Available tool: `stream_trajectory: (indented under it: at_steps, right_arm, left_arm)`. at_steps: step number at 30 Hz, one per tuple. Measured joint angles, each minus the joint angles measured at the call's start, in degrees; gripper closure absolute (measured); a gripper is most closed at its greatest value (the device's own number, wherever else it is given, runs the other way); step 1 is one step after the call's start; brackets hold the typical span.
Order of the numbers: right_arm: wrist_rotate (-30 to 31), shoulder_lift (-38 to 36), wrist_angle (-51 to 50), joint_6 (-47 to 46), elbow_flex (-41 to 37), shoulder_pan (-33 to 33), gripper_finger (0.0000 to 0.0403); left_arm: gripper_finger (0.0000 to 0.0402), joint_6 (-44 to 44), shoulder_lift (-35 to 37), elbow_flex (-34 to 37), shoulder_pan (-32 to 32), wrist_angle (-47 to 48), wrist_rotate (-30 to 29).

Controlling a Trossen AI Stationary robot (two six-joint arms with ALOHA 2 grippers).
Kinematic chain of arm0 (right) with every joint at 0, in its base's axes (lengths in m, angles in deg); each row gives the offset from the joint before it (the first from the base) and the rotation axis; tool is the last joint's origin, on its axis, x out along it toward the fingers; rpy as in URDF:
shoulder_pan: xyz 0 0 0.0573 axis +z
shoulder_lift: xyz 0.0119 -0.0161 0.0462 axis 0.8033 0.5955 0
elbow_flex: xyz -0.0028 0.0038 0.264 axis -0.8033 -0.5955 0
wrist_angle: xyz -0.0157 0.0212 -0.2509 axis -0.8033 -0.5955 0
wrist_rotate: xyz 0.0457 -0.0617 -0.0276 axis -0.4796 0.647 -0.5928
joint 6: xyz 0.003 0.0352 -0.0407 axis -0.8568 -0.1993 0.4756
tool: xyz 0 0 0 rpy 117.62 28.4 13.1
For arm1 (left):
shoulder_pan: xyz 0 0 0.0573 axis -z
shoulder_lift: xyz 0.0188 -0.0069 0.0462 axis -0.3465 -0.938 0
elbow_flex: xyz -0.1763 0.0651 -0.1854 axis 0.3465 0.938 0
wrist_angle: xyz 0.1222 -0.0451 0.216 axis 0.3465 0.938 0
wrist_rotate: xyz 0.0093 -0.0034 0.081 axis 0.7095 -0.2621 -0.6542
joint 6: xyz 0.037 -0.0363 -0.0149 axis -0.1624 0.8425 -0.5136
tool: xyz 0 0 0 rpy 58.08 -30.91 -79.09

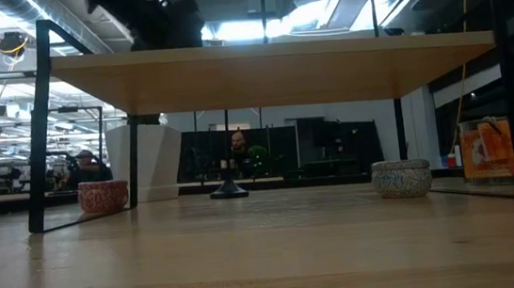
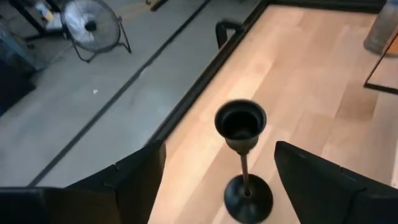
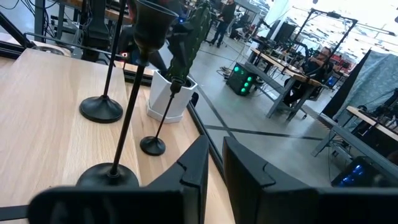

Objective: Pick & Place candle stick holders
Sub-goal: Put the black candle holder on the shelf

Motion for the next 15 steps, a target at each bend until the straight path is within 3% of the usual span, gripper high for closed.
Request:
stream_trajectory:
  at_steps: [15]
  right_arm:
    - [0.02, 0.00, -0.02, 0.00, 0.00, 0.02, 0.0350]
  left_arm:
    - [0.0102, 4.63, -10.06, 0.00, -0.04, -0.98, 2.73]
